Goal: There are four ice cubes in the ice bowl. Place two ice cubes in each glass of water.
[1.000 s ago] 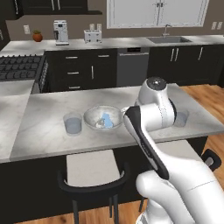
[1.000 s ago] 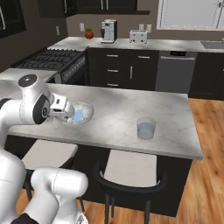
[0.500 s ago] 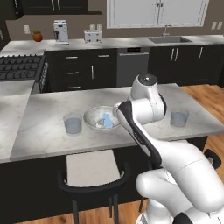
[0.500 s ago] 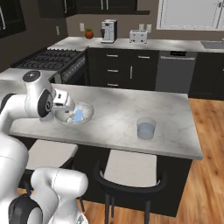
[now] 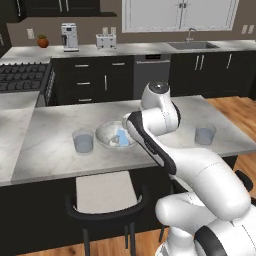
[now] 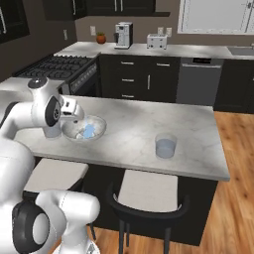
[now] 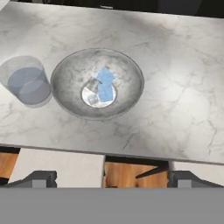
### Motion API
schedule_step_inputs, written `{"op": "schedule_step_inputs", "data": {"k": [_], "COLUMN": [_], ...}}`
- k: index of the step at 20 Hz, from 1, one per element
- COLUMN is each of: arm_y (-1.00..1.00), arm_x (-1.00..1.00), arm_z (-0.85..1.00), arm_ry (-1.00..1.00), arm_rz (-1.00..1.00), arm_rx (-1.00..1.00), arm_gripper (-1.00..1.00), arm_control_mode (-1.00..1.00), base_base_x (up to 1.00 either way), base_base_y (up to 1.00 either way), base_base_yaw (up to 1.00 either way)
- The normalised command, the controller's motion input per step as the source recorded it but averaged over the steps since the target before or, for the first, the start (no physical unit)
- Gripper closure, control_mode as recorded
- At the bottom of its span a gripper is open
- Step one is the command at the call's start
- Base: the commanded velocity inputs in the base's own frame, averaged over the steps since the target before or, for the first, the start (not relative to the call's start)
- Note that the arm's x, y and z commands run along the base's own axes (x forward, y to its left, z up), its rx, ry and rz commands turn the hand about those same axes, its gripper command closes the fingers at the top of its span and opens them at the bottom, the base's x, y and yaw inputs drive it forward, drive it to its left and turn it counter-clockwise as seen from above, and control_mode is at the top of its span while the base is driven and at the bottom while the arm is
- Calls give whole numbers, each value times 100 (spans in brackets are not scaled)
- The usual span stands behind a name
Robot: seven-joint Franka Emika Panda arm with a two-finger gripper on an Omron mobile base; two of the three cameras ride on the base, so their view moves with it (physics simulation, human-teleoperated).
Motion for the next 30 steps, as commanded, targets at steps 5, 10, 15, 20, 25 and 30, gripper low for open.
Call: {"op": "schedule_step_inputs", "data": {"k": [5, 10, 15, 20, 25, 30], "arm_y": [3, 0, 5, 6, 4, 0], "arm_x": [26, 22, 19, 11, 19, 26], "arm_z": [-1, -14, -21, -20, -22, -18], "arm_ry": [0, 0, 0, 3, 1, 0], "arm_rz": [4, 3, 0, 0, -2, -10], "arm_rx": [0, 0, 0, 4, 1, 0], "arm_gripper": [-100, -100, -100, -100, -100, -100], "arm_control_mode": [-100, -100, -100, -100, -100, -100], "base_base_x": [0, 0, 0, 0, 0, 0], "base_base_y": [0, 0, 0, 0, 0, 0], "base_base_yaw": [0, 0, 0, 0, 0, 0]}}
